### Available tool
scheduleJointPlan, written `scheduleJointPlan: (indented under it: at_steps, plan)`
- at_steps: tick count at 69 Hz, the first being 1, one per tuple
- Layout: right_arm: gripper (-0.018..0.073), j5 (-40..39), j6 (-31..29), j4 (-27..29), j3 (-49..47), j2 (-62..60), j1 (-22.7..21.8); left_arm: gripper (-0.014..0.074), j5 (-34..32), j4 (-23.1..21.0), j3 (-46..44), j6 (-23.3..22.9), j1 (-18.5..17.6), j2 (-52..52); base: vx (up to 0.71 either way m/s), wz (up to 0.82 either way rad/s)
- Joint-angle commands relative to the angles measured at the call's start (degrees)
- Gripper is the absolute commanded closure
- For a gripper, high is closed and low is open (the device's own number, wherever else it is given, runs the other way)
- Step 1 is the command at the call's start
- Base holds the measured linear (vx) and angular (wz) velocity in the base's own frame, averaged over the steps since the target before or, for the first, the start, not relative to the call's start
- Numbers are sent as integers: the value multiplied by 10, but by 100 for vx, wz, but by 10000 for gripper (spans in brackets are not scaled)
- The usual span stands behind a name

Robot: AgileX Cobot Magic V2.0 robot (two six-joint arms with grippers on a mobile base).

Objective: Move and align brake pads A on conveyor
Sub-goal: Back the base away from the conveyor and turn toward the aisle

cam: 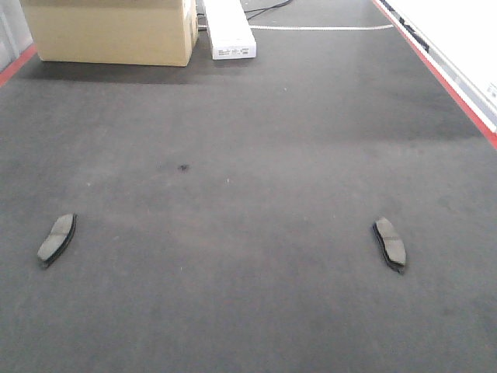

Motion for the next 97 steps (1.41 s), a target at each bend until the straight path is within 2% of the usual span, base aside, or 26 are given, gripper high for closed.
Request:
scheduleJointPlan:
  at_steps: [1,34,97]
  plan:
    - [-16,-38,-7,-2,-15,7,-4,55,-35,3,-14,0,-1,6,-24,-2]
    - [-16,-38,-7,-2,-15,7,-4,55,-35,3,-14,0,-1,6,-29,-14]
    - [-16,-38,-7,-8,-15,7,-4,55,-35,3,-14,0,-1,6,-35,-48]
